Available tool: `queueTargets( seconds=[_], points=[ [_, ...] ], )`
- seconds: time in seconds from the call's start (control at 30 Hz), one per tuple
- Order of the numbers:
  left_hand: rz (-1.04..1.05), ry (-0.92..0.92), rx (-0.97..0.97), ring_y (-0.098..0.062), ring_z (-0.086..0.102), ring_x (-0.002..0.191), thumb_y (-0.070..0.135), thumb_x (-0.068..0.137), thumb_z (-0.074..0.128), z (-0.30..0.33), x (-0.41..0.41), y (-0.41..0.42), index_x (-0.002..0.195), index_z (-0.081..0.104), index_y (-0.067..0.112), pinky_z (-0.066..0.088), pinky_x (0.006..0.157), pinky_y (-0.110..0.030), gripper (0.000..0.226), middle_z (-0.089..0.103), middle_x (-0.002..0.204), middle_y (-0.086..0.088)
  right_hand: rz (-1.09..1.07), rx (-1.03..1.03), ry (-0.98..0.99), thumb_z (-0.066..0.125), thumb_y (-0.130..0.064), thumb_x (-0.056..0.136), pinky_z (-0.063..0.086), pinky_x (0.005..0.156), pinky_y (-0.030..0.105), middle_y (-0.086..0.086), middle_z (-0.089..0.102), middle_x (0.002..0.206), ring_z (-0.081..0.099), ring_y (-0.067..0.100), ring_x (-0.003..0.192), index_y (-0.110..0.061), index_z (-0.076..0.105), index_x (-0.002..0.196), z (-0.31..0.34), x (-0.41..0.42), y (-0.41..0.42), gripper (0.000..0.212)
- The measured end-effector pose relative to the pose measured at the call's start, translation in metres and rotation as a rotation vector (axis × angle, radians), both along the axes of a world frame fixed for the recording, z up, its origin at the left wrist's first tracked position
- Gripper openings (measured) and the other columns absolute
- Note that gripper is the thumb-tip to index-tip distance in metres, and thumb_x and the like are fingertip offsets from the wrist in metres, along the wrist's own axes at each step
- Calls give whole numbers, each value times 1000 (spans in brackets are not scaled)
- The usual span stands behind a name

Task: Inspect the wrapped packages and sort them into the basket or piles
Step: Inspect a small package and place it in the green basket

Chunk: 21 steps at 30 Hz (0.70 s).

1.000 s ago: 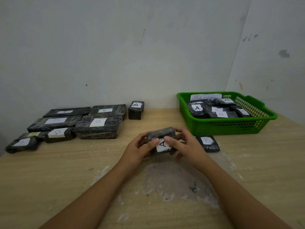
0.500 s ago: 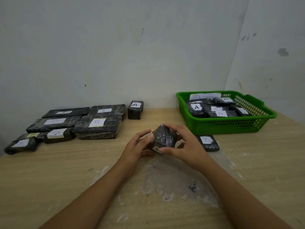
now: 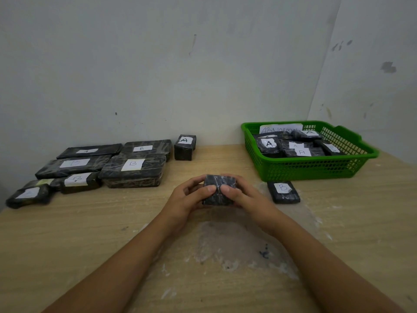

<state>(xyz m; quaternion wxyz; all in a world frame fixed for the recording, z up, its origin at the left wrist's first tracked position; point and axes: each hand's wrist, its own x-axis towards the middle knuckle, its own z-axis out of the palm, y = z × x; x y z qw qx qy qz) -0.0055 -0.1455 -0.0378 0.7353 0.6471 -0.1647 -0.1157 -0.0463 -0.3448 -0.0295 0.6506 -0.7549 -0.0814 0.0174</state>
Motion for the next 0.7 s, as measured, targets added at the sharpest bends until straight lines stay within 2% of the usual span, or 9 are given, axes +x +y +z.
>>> queueTargets(
  seconds=[0.1, 0.2, 0.27, 0.37, 0.5, 0.6, 0.7],
  points=[
    [0, 6, -3, -29, 70, 116, 42, 69, 83, 0, -2, -1, 135, 63, 12, 58, 93, -42, 76, 73, 123, -11, -5, 122, 12, 75, -47, 86, 58, 95, 40, 2, 75, 117, 71, 20, 110, -23, 66, 127, 3, -3, 3, 49],
    [-11, -8, 2, -27, 70, 116, 42, 69, 83, 0, -2, 0, 135, 63, 15, 58, 94, -41, 74, 73, 123, -8, -54, 164, 0, 81, -42, 81, 58, 91, 42, 8, 75, 115, 72, 24, 108, -17, 67, 125, 4, -1, 7, 53],
    [-10, -7, -6, -25, 71, 114, 42, 69, 82, 2, -3, 0, 135, 63, 14, 59, 93, -39, 74, 74, 122, -7, -76, 156, -8, 78, -46, 77, 59, 88, 43, 9, 75, 114, 72, 25, 107, -19, 68, 125, 3, 1, 9, 56],
    [-9, 0, -10, -27, 70, 116, 44, 71, 81, 3, -4, -1, 135, 63, 13, 59, 94, -40, 73, 73, 123, -8, -87, 136, -18, 82, -46, 80, 59, 82, 36, 5, 75, 112, 73, 23, 104, -26, 61, 129, 2, 2, 8, 58],
    [-19, 6, -2, -27, 69, 117, 44, 72, 81, 2, -4, -2, 137, 61, 12, 57, 97, -44, 75, 72, 126, -9, -24, 113, 9, 85, -43, 79, 59, 92, 36, -2, 77, 112, 73, 18, 106, -35, 47, 142, 3, 1, -3, 75],
    [-20, 3, -9, -28, 69, 118, 45, 72, 81, 1, -3, -1, 138, 61, 11, 57, 95, -42, 76, 70, 129, -11, -2, 95, 2, 84, -40, 74, 58, 96, 38, 2, 75, 118, 72, 19, 109, -35, 48, 143, 3, -1, -4, 78],
    [-40, -8, -10, -28, 69, 118, 43, 74, 80, 2, -3, -1, 136, 63, 13, 57, 93, -40, 71, 71, 127, -11, -34, 126, -8, 85, -34, 71, 59, 94, 40, 7, 76, 115, 73, 23, 106, -30, 53, 138, 2, 1, -3, 75]
  ],
)
